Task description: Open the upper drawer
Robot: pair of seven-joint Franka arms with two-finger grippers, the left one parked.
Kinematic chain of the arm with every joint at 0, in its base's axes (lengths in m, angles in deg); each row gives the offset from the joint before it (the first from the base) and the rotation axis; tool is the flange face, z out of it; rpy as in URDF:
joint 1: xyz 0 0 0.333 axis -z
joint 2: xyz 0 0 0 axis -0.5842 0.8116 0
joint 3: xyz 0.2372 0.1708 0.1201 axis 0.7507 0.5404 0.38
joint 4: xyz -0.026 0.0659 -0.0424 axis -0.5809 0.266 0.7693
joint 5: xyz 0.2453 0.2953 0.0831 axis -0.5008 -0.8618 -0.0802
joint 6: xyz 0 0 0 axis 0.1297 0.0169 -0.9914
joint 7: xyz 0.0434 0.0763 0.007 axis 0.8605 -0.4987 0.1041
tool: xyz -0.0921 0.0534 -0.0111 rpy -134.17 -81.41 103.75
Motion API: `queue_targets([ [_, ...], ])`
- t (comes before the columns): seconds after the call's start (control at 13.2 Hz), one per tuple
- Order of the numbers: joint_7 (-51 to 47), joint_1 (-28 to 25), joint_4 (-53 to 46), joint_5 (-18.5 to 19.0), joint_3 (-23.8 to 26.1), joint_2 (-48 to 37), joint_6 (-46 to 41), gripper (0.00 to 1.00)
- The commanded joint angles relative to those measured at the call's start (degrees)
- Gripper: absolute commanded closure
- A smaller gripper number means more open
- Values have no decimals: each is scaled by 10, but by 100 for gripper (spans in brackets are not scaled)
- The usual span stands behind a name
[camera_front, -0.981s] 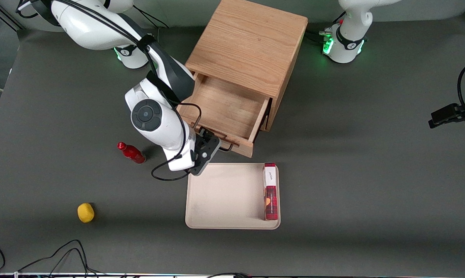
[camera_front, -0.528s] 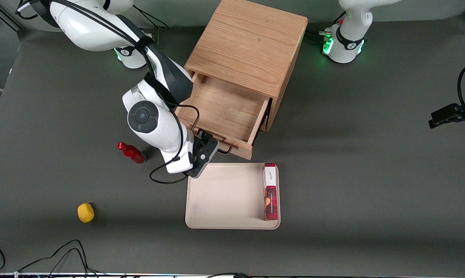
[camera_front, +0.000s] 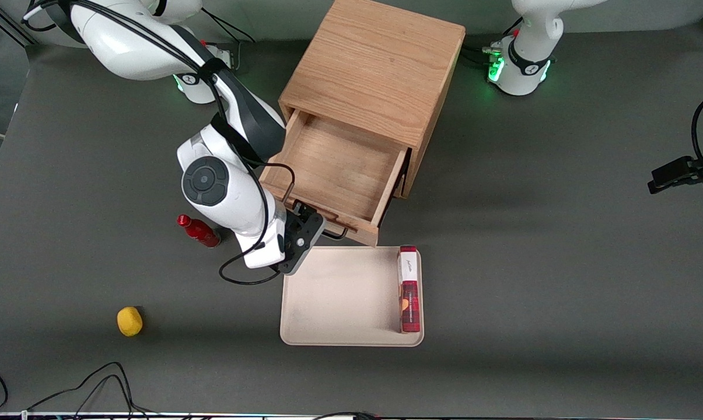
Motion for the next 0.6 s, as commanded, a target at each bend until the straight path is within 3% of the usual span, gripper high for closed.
queue_targets([
  [0.0, 11, 5, -28, 15, 0, 18, 3, 0],
  [0.53, 22, 9, -48, 13, -7, 21, -2, 0],
])
